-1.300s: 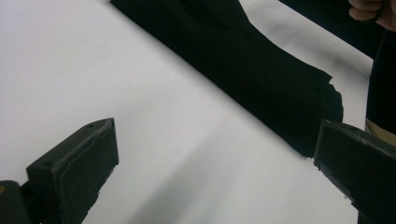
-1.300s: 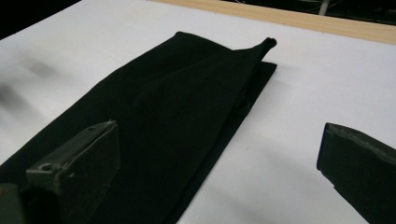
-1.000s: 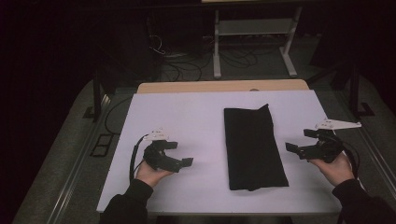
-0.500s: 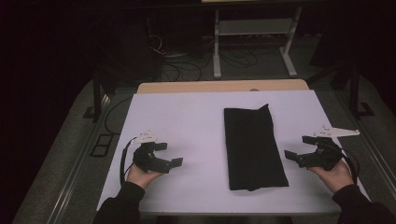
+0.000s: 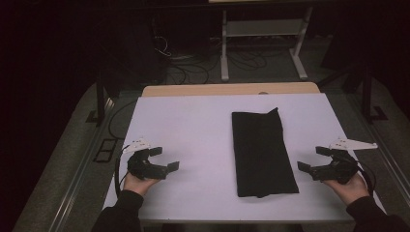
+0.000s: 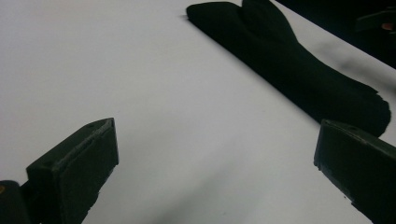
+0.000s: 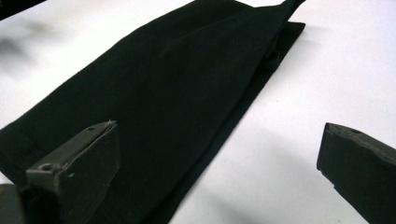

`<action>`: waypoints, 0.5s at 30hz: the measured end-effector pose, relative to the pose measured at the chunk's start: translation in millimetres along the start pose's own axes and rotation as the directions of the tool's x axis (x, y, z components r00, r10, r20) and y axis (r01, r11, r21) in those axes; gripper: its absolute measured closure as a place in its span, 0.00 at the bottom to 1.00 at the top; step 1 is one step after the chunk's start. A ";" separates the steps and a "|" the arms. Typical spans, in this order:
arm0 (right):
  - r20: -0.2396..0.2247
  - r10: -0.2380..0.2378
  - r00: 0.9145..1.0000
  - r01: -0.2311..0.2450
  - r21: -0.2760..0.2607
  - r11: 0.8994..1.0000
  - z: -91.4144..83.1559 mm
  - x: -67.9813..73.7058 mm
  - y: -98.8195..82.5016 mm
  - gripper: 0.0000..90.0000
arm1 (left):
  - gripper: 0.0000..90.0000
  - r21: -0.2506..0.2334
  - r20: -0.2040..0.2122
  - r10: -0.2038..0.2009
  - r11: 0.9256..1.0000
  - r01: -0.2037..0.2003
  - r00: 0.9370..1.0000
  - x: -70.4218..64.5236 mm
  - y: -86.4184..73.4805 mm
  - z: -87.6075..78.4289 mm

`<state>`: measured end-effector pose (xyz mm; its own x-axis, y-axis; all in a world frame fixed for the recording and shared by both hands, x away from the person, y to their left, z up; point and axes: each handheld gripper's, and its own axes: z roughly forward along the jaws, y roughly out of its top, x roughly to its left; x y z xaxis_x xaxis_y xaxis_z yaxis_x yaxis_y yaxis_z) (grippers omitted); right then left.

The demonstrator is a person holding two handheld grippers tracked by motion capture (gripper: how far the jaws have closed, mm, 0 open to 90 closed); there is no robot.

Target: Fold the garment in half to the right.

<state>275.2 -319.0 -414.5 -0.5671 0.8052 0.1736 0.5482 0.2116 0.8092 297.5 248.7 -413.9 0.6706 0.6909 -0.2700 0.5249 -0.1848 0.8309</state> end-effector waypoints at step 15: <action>0.016 0.015 1.000 -0.014 -0.034 0.999 -12.2 -1.3 -17.6 0.00 | 0.00 -0.047 -0.100 -0.058 0.997 0.053 0.993 21.7 -15.6 -26.5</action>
<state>258.8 -330.6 -422.1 -0.5487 0.8172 0.1765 0.5347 0.1808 0.8255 289.9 285.1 -419.8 0.5837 0.7666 -0.2676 0.5344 -0.1146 0.8374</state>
